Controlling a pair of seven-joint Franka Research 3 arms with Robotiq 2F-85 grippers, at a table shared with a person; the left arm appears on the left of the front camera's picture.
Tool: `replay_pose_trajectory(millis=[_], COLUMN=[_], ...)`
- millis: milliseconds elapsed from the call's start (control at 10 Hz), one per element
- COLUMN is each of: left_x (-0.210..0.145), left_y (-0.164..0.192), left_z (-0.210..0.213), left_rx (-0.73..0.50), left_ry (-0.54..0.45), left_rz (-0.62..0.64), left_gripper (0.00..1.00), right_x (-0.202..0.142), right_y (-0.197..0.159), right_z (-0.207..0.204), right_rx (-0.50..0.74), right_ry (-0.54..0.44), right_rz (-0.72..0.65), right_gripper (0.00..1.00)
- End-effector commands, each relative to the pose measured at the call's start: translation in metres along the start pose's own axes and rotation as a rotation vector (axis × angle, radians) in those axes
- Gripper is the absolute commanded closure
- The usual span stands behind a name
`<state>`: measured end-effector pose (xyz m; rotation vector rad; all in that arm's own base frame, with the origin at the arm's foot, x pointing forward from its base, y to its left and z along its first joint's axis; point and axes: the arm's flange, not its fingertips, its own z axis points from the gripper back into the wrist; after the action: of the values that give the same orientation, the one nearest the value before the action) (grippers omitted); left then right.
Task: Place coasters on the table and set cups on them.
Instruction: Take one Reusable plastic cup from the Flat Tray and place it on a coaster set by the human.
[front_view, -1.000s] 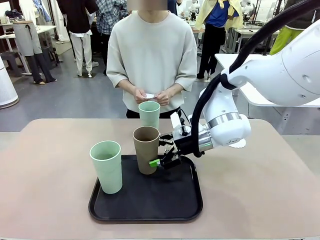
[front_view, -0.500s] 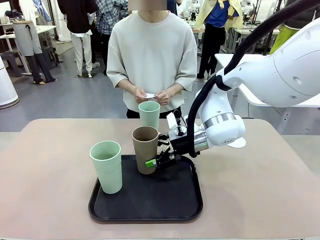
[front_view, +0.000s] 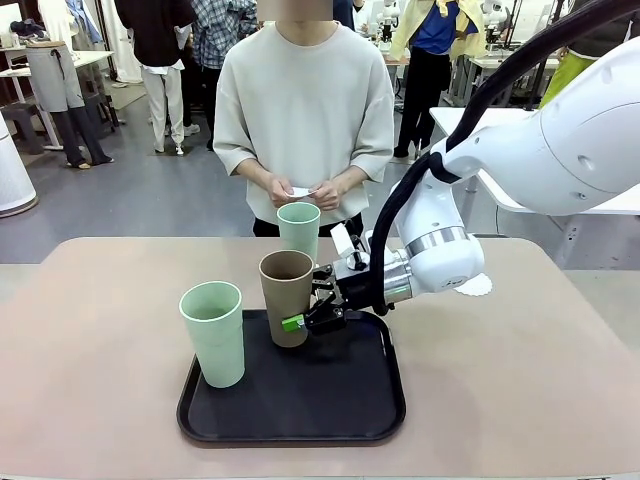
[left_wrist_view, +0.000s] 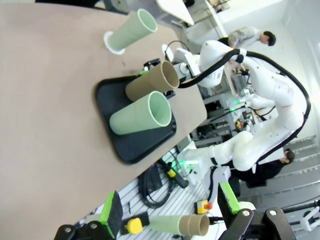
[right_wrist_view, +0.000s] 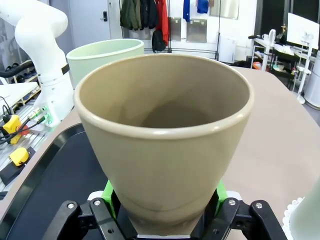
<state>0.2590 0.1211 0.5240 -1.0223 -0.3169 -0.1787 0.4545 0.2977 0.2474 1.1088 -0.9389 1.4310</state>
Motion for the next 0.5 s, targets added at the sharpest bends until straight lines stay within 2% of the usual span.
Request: replay_pose_trajectory(millis=[0,100,200,300,400], left_x=[-0.001,-0.001,-0.001,-0.001,-0.001], left_y=[-0.002,-0.002,-0.002,-0.002,-0.002], left_z=[0.001,0.001,0.001,0.001,0.001], left_rx=[-0.012,-0.012,-0.012,-0.012,-0.012], left_ry=[-0.002,-0.002,-0.002,-0.002,-0.002], left_rz=[-0.003,-0.003,-0.003,-0.003,-0.003], left_gripper=[0.0,0.0,0.0,0.0,0.0], right_x=[-0.004,-0.005,-0.005,-0.002,0.013], right_y=[-0.005,-0.005,-0.004,0.001,0.01], right_z=[0.0,0.0,0.0,0.0,0.007], right_rx=[0.002,0.004,-0.011,-0.007,0.014], right_ry=[-0.021,-0.018,-0.008,0.007,0.014], right_rz=[0.004,0.007,0.0,-0.032,-0.039], right_gripper=[1.0,0.76,0.76,1.0,1.0])
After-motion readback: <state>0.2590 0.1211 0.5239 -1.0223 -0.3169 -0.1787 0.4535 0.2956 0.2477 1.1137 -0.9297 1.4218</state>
